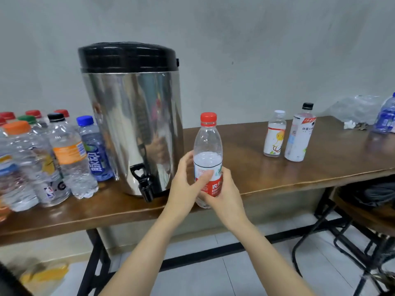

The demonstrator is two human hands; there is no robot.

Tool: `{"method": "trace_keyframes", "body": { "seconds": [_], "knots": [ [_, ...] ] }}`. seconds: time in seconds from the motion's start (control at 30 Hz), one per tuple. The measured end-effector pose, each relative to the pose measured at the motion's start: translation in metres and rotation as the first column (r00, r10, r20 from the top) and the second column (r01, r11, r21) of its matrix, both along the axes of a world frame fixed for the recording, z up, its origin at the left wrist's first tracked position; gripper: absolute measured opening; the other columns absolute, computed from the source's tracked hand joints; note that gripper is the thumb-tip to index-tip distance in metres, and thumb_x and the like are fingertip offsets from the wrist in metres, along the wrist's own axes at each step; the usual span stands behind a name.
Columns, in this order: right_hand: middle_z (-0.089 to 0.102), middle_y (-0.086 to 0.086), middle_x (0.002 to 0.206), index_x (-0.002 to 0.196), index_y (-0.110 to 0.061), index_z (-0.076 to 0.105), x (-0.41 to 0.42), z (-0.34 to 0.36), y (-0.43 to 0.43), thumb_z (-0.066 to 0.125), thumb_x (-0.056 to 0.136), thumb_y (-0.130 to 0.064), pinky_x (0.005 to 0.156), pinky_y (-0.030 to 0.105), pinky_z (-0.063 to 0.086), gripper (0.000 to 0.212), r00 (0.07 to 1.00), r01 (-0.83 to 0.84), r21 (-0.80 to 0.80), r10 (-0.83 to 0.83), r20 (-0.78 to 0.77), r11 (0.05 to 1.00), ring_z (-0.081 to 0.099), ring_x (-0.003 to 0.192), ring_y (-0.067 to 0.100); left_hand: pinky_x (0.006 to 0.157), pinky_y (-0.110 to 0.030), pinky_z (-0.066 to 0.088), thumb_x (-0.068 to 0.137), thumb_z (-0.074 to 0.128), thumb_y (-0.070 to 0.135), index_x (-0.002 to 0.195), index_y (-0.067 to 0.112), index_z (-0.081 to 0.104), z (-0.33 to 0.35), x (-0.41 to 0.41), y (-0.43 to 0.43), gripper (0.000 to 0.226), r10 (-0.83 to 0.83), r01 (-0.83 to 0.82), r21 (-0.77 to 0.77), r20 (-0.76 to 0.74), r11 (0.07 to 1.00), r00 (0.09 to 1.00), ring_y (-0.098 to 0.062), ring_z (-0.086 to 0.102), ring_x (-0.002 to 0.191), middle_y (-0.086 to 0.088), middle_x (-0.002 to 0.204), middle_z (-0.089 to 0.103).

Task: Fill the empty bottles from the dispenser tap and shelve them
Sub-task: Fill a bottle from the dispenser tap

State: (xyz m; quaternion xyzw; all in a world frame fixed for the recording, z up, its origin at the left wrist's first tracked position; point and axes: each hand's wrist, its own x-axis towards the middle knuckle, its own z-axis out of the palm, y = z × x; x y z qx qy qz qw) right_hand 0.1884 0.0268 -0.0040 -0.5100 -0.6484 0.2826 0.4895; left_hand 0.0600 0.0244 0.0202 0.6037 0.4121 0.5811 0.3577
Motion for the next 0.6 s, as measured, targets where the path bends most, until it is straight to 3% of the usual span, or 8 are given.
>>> {"method": "trace_keyframes", "body": {
  "seconds": [0.07, 0.17, 0.23, 0.3, 0.37, 0.43, 0.53, 0.6],
  "knots": [
    [0.058, -0.022, 0.120, 0.126, -0.045, 0.038, -0.017, -0.004, -0.016, 0.084, 0.068, -0.036, 0.084, 0.028, 0.054, 0.075, 0.996, -0.092, -0.011, 0.092, 0.012, 0.996, 0.060, 0.103, -0.003, 0.093, -0.024, 0.053, 0.081, 0.080, 0.027, 0.139, 0.032, 0.043, 0.002, -0.012, -0.021, 0.069, 0.068, -0.068, 0.031, 0.012, 0.997, 0.998, 0.000, 0.060, 0.116, 0.015, 0.129, 0.060],
    [0.056, -0.021, 0.124, 0.124, -0.044, 0.042, -0.027, -0.013, -0.028, 0.084, 0.065, -0.038, 0.095, 0.033, 0.051, 0.073, 0.951, -0.282, -0.099, 0.292, 0.100, 0.954, 0.057, 0.113, 0.001, 0.091, -0.023, 0.051, 0.071, 0.084, 0.029, 0.132, 0.036, 0.049, -0.006, -0.032, -0.043, 0.071, 0.230, -0.226, 0.093, -0.030, 0.970, 0.973, 0.000, 0.061, 0.112, 0.021, 0.121, 0.062],
    [0.055, -0.018, 0.129, 0.130, -0.043, 0.044, -0.024, -0.010, -0.030, 0.082, 0.072, -0.033, 0.102, 0.032, 0.046, 0.070, 0.885, -0.368, -0.179, 0.403, 0.234, 0.913, 0.054, 0.118, 0.004, 0.088, -0.020, 0.051, 0.068, 0.086, 0.029, 0.127, 0.040, 0.051, -0.018, -0.047, -0.056, 0.069, 0.279, -0.275, 0.075, -0.039, 0.958, 0.960, 0.002, 0.061, 0.109, 0.026, 0.115, 0.063],
    [0.060, -0.012, 0.123, 0.135, -0.037, 0.046, -0.018, 0.002, -0.028, 0.075, 0.084, -0.019, 0.095, 0.023, 0.047, 0.061, 0.837, -0.388, -0.239, 0.449, 0.314, 0.890, 0.059, 0.108, 0.006, 0.088, -0.019, 0.050, 0.068, 0.089, 0.028, 0.126, 0.043, 0.051, -0.032, -0.059, -0.068, 0.071, 0.311, -0.310, 0.035, -0.045, 0.950, 0.949, 0.004, 0.060, 0.109, 0.025, 0.116, 0.064],
    [0.065, -0.007, 0.102, 0.128, -0.026, 0.056, -0.022, 0.019, -0.027, 0.062, 0.094, -0.012, 0.078, 0.014, 0.047, 0.038, 0.842, -0.374, -0.194, 0.420, 0.338, 0.907, 0.063, 0.085, 0.006, 0.086, -0.017, 0.048, 0.069, 0.090, 0.023, 0.123, 0.046, 0.050, -0.045, -0.067, -0.077, 0.071, 0.335, -0.336, -0.005, -0.057, 0.942, 0.940, 0.007, 0.059, 0.106, 0.024, 0.115, 0.064],
    [0.065, -0.005, 0.083, 0.110, -0.022, 0.062, -0.034, 0.035, -0.028, 0.051, 0.100, -0.021, 0.070, 0.022, 0.048, 0.015, 0.891, -0.321, -0.088, 0.332, 0.311, 0.943, 0.060, 0.070, 0.009, 0.084, -0.016, 0.048, 0.068, 0.089, 0.022, 0.120, 0.048, 0.049, -0.055, -0.071, -0.082, 0.070, 0.358, -0.362, -0.053, -0.078, 0.931, 0.931, 0.009, 0.059, 0.104, 0.026, 0.113, 0.064],
    [0.064, -0.001, 0.074, 0.092, -0.024, 0.054, -0.060, 0.059, -0.035, 0.035, 0.098, -0.053, 0.069, 0.039, 0.050, 0.036, 0.874, -0.268, 0.029, 0.231, 0.427, 0.963, 0.059, 0.068, 0.019, 0.084, -0.016, 0.048, 0.067, 0.090, 0.026, 0.124, 0.046, 0.050, -0.067, -0.073, -0.085, 0.073, 0.390, -0.404, -0.082, -0.148, 0.911, 0.909, 0.003, 0.060, 0.106, 0.023, 0.113, 0.066],
    [0.062, 0.001, 0.077, 0.091, -0.023, 0.051, -0.075, 0.070, -0.038, 0.027, 0.092, -0.069, 0.068, 0.037, 0.046, 0.051, 0.747, -0.219, 0.112, 0.093, 0.659, 0.969, 0.057, 0.073, 0.025, 0.087, -0.021, 0.048, 0.066, 0.090, 0.029, 0.125, 0.048, 0.049, -0.071, -0.075, -0.086, 0.074, 0.416, -0.436, -0.070, -0.196, 0.897, 0.888, -0.001, 0.060, 0.108, 0.023, 0.114, 0.065]
  ]
}}
